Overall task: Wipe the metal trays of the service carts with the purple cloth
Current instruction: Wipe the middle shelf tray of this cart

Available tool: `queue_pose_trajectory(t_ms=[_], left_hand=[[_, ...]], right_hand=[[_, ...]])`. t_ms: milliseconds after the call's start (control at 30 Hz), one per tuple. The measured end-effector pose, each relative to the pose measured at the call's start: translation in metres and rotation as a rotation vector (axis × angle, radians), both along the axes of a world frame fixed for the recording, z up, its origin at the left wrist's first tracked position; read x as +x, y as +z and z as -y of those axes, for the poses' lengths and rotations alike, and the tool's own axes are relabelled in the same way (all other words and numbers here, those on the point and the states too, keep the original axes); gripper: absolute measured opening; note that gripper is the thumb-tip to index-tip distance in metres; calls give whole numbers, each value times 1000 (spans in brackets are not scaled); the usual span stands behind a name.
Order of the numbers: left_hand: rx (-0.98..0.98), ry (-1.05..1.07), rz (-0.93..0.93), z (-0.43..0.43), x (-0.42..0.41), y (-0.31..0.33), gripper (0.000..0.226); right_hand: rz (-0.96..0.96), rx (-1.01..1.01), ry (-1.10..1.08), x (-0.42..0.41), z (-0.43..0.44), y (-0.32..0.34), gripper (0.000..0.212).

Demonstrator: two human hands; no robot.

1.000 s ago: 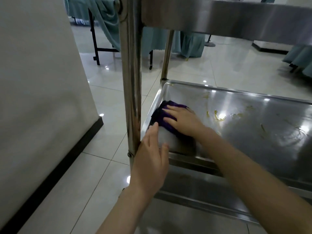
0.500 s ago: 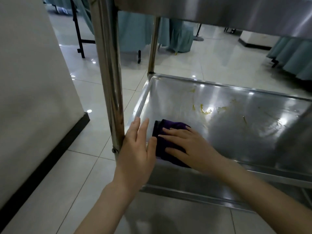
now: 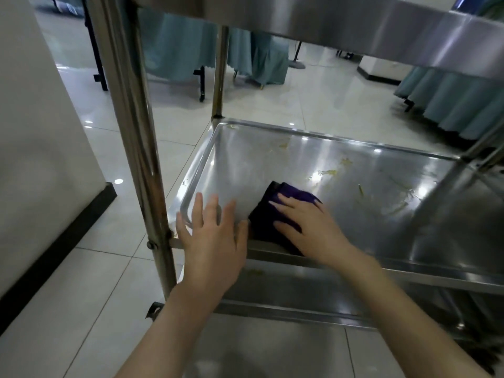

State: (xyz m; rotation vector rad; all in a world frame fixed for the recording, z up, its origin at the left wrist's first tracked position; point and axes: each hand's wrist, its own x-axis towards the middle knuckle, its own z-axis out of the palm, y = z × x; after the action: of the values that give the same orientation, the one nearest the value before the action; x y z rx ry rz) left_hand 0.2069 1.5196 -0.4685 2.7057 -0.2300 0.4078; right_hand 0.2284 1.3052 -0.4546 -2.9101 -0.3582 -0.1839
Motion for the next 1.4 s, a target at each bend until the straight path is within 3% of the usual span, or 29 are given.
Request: queue_pose_trajectory(t_ms=[133,267,400,467,667,800,867,967,1067,1167,1400], left_hand=[[107,-196,111,23,36,9,43],[98,-328,5,35,63,6,46],[62,-330,72,33,60,6,42],[32,-312,109,32,60,10,38],[57,-364,123,35,59,15,33],[66,-373,84,37,56,18,31],[78,-369,51,38,53,20,31],[119,-374,16,39,52,20,33],[117,-370,-4,38,55,18,34],[111,-371,3,35,60,13,32],[76,-370,4,34,53,18,28]], right_hand=[[-7,53,-42,-68,21,3,53],[-35,-16,-114,0,45,13,49],[-91,-30,-430,93,63,23,46],[-72,-33,-471,108,55,22,43],[55,2,-103,7,33,4,42],[296,34,-151,-80,42,-7,32],[267,26,-165,-80,58,-1,33],[65,27,-200,-34,95,11,39],[-98,32,-384,25,128,22,45],[-80,43,-492,50,130,24,43],[18,18,-167,-78,94,7,44]])
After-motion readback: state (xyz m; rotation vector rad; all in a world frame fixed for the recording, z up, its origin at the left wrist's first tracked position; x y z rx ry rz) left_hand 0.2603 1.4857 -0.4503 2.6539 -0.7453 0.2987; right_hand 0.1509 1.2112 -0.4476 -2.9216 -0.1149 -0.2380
